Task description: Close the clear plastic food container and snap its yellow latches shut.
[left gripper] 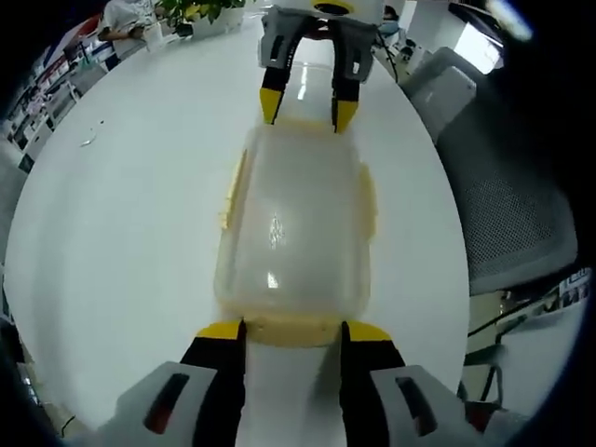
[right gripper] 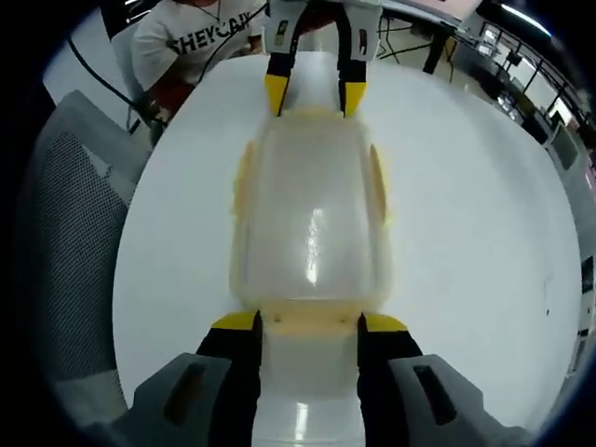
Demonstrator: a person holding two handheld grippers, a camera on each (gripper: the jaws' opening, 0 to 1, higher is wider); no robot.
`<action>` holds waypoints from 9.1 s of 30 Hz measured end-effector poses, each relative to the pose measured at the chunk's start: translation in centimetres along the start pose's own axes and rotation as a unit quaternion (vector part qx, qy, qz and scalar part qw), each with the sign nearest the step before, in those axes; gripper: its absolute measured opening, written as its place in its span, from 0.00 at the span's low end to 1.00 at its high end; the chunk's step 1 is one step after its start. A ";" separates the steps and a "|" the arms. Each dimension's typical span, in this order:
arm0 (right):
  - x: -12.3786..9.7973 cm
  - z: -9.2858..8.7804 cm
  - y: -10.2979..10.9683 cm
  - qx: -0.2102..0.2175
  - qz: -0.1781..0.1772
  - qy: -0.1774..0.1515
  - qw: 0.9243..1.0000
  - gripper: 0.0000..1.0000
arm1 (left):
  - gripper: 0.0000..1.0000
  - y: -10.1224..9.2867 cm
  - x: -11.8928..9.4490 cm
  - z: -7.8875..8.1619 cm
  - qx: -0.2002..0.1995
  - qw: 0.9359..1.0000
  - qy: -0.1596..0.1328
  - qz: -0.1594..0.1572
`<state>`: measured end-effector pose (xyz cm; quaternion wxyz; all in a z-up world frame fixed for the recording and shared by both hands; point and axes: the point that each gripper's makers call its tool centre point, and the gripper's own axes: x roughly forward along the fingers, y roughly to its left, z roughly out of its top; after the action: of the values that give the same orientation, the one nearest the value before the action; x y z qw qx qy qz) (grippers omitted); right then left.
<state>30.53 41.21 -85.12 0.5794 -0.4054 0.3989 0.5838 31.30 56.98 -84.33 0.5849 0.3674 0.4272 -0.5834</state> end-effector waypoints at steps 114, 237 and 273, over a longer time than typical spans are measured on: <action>-8.5 -0.4 0.2 -0.017 -0.001 -0.002 1.000 0.36 | 0.33 -1.2 -5.7 5.6 0.015 0.998 0.038 0.046; -13.9 -20.5 1.2 0.009 -0.013 0.020 1.000 0.37 | 0.34 -2.1 3.7 24.2 0.030 0.999 0.000 0.019; -13.7 -21.2 0.8 0.026 -0.018 -0.003 0.999 0.42 | 0.37 -2.2 3.3 23.4 -0.005 1.000 -0.014 0.023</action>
<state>29.99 16.49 -79.80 0.6017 -0.3955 0.4044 0.5638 30.58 33.92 -78.67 0.6057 0.3661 0.4131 -0.5731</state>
